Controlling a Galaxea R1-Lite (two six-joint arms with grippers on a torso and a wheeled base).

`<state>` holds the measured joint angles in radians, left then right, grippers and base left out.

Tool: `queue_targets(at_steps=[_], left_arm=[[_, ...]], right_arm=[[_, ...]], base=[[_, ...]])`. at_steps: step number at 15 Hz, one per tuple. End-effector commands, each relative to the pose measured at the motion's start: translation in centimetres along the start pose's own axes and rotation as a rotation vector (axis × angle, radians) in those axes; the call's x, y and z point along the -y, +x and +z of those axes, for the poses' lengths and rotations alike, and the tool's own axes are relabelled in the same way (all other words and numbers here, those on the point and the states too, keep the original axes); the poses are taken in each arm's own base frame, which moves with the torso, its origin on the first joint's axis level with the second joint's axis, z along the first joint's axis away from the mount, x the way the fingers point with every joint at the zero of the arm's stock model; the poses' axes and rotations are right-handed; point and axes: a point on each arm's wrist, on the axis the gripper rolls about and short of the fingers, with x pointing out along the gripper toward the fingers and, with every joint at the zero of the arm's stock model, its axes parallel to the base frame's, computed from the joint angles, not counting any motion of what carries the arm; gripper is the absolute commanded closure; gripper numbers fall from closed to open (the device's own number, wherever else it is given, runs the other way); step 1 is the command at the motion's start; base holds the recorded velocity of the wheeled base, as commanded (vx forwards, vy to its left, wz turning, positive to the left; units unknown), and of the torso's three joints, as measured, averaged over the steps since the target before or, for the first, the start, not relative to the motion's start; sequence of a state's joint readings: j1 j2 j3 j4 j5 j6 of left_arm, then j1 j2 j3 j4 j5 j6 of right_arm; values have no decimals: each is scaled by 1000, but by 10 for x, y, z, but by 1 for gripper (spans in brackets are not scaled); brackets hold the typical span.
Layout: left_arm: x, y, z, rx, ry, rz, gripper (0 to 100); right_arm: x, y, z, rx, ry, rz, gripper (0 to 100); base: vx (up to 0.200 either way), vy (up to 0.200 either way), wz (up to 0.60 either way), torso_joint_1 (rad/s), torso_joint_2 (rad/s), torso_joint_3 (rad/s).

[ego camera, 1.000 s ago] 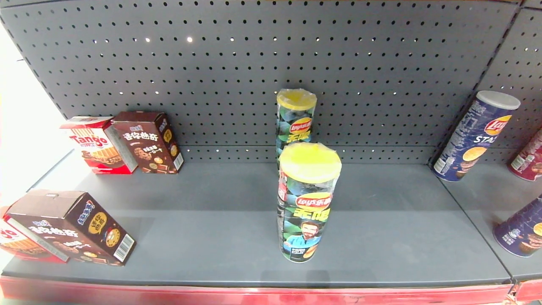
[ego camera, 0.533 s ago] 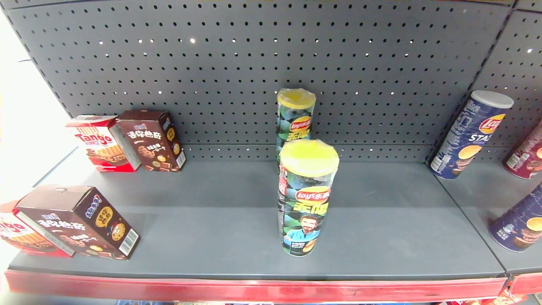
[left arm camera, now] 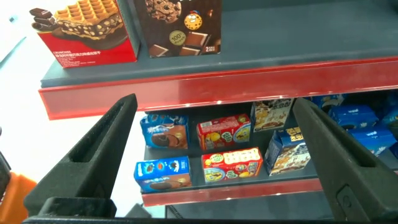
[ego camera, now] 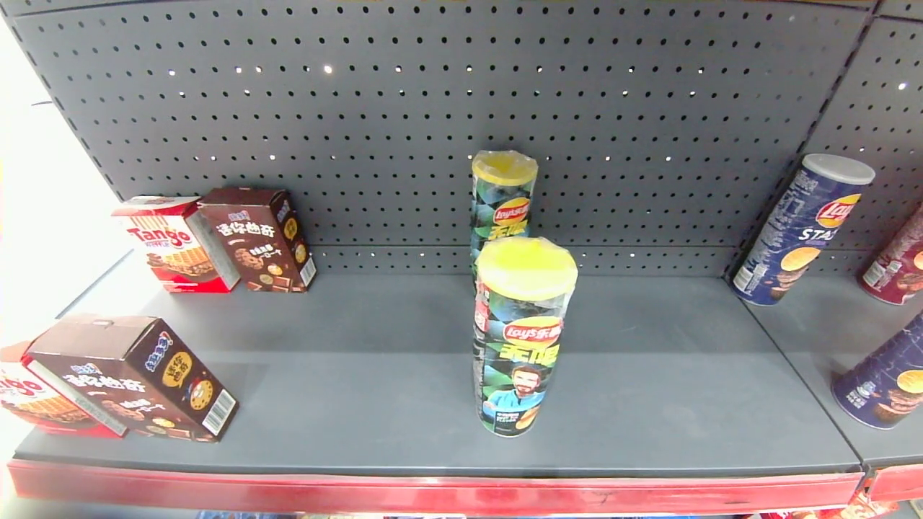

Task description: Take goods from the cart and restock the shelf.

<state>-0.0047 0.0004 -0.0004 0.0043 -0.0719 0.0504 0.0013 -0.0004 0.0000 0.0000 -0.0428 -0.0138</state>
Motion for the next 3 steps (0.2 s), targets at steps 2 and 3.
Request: queue_targets(at_steps=[2, 3], left_arm=[[0, 0, 0, -2, -1, 0, 0], [0, 0, 0, -2, -1, 0, 0]], right_arm=[[0, 0, 0, 0, 0, 0, 0], [0, 0, 0, 0, 0, 0, 0]], base=[[0, 0, 0, 0, 0, 0], [0, 0, 0, 0, 0, 0]])
